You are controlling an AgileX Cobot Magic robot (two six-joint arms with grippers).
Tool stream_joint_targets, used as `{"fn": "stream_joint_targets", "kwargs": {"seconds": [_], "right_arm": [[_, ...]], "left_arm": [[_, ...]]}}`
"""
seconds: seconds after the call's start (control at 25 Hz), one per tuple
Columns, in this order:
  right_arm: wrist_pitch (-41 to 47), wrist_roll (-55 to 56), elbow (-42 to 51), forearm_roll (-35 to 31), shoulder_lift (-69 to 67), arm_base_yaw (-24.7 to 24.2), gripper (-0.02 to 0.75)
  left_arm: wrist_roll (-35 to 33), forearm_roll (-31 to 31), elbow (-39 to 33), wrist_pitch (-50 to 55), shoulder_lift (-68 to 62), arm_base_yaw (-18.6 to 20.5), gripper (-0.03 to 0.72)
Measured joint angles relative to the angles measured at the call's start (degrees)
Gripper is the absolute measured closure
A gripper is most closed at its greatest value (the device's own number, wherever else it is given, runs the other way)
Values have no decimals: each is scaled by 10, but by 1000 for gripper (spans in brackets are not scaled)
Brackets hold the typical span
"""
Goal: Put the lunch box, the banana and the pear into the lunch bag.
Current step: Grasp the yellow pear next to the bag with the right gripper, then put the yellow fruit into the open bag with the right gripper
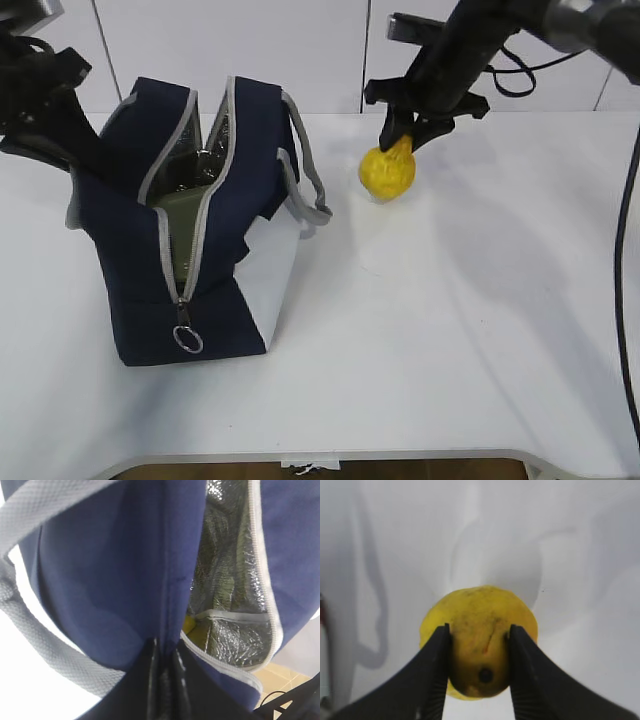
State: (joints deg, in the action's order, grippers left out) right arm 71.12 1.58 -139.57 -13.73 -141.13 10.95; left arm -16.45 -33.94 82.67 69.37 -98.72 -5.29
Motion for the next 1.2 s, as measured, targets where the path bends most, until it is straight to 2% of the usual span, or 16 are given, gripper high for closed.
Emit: {"fn": "stream_joint_targets", "kwargs": {"seconds": [0.28, 0.52, 0.6, 0.88, 1.04, 1.2], "right_arm": [[6, -20, -8, -65, 96, -1, 477], [7, -73, -10, -243, 163, 3, 479], [8, -87, -10, -277, 166, 14, 479], [10, -103, 43, -303, 161, 64, 479], [9, -127, 44, -336, 140, 91, 479], [9, -131, 44, -340, 110, 109, 479]], "left_arm": [[0, 0, 0, 0, 0, 0, 675], [0, 1, 0, 0, 0, 0, 675], [0, 1, 0, 0, 0, 0, 675], [0, 1, 0, 0, 0, 0, 675], [0, 1, 0, 0, 0, 0, 675], [0, 1, 0, 0, 0, 0, 675]]}}
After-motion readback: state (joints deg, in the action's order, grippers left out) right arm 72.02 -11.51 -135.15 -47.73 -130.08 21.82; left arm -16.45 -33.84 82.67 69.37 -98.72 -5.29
